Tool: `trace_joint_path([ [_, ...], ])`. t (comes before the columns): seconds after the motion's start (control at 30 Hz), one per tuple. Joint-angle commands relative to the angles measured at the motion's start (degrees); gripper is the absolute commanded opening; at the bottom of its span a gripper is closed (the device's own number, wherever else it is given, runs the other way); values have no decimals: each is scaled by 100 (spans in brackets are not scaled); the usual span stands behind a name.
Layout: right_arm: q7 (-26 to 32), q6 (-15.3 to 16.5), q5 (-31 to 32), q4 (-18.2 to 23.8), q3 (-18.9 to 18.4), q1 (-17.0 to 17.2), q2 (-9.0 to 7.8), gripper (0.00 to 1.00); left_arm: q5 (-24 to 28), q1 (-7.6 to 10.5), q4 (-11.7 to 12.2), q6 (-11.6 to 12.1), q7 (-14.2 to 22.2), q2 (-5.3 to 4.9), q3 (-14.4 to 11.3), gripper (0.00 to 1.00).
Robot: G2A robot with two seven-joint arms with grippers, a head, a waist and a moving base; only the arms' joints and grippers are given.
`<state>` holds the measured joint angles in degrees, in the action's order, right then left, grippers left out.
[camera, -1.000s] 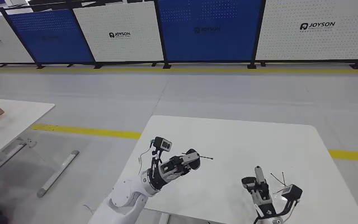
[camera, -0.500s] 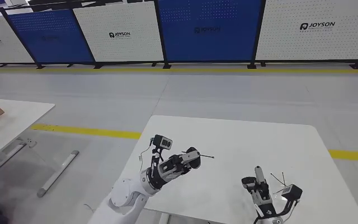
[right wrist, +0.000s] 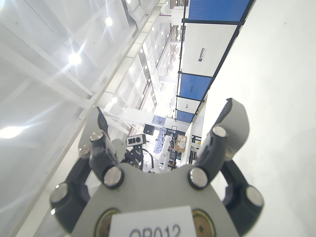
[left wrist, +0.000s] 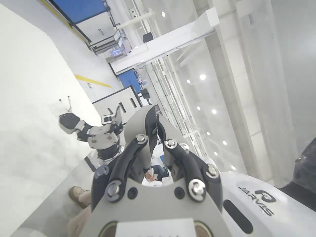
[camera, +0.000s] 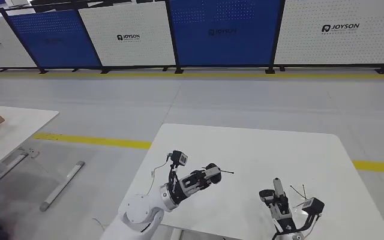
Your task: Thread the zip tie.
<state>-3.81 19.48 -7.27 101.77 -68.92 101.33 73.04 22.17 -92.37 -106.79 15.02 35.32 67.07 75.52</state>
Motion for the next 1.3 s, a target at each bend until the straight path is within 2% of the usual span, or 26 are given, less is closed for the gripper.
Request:
trace_joint_path([
  [0.0, 0, 0, 0, 0, 0, 0, 0, 100, -167, 95, 141, -311, -261, 9, -79, 0],
  [0.07, 0, 0, 0, 0, 0, 0, 0, 100, -262, 205, 266, -481, -407, 18, -171, 0],
  [0.27, 0, 0, 0, 0, 0, 0, 0, 100, -556, 347, 512, -672, -709, 24, -293, 0],
  [0.33, 0, 0, 0, 0, 0, 0, 0, 100, -736, 376, 507, -711, -885, 24, -307, 0],
  [0.57, 0, 0, 0, 0, 0, 0, 0, 100, -739, 384, 492, -697, -916, 26, -313, 0],
  [0.7, 0, 0, 0, 0, 0, 0, 0, 100, -595, 322, 270, -287, -924, 28, -318, 0],
  [0.8, 0, 0, 0, 0, 0, 0, 0, 100, -485, 232, 104, 95, -713, 11, -284, 0],
  [0.87, 0, 0, 0, 0, 0, 0, 0, 100, -509, 190, 78, 165, -544, -6, -283, 0],
  [1.0, 0, 0, 0, 0, 0, 0, 0, 100, -734, 234, 102, -108, -652, -11, -361, 0],
  [1.17, 0, 0, 0, 0, 0, 0, 0, 100, -804, 345, 311, -282, -811, 6, -524, 0],
  [1.27, 0, 0, 0, 0, 0, 0, 0, 100, -750, 378, 358, -295, -867, 16, -581, 0],
])
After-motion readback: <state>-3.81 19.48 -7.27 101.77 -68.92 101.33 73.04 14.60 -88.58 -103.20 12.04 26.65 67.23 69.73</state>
